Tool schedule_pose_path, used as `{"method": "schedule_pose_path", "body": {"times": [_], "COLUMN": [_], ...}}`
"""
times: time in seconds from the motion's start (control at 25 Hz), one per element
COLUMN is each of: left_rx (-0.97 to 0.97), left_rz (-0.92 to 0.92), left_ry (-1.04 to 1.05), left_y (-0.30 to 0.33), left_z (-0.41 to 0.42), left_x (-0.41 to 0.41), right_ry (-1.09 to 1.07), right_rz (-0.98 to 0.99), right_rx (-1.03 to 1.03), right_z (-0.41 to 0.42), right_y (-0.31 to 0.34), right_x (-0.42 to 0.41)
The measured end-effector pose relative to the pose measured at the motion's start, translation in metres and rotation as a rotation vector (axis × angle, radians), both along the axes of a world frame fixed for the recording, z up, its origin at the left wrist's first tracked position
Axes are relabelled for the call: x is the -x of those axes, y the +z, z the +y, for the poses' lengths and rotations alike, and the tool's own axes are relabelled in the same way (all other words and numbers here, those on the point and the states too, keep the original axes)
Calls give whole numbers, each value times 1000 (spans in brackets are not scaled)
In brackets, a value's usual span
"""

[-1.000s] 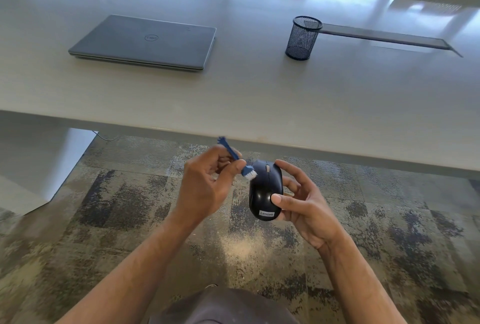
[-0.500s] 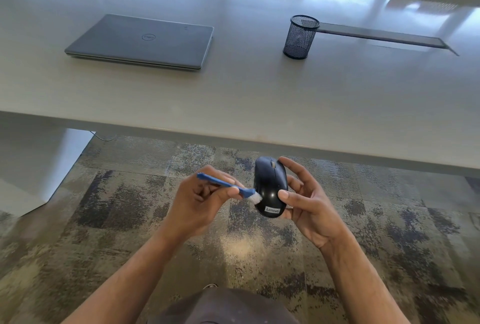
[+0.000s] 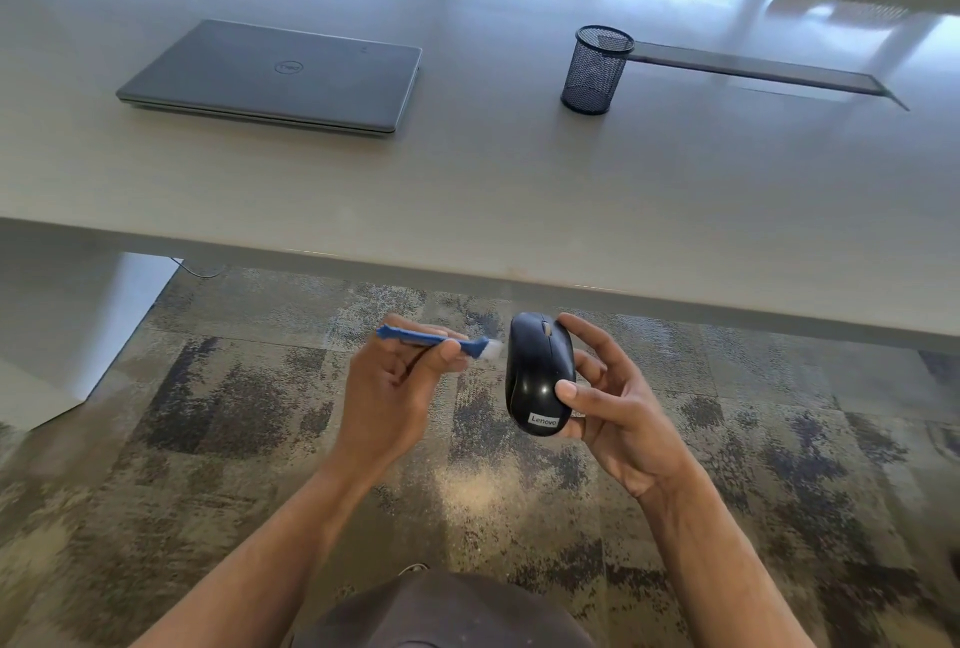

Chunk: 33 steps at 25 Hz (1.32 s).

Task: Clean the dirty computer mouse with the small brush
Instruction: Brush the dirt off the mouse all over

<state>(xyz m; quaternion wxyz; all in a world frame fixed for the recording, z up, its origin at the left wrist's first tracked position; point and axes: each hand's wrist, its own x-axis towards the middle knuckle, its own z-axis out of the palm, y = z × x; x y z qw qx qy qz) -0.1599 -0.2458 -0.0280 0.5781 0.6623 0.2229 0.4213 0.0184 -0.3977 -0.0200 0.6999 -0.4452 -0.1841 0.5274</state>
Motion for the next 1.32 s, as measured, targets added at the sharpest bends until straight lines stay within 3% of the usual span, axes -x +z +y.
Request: {"method": "schedule_pose_path", "body": {"times": [0.2, 0.72, 0.96, 1.16, 1.32], "left_rx": [25, 59, -24, -103, -90], "left_rz": [-195, -47, -129, -37, -53], "left_ry": [-268, 7, -170, -346, -250], "left_y": [6, 5, 13, 8, 9], "left_z": [1, 12, -1, -19, -16], "left_x": [9, -16, -2, 12, 17], "right_ry": [2, 34, -4, -37, -47], "right_rz": [7, -1, 2, -13, -10], "right_rx": [3, -3, 5, -6, -7], "right_z": [3, 2, 3, 3, 3], "right_y": [2, 1, 0, 0, 0], "right_x": [-1, 2, -4, -12, -13]}}
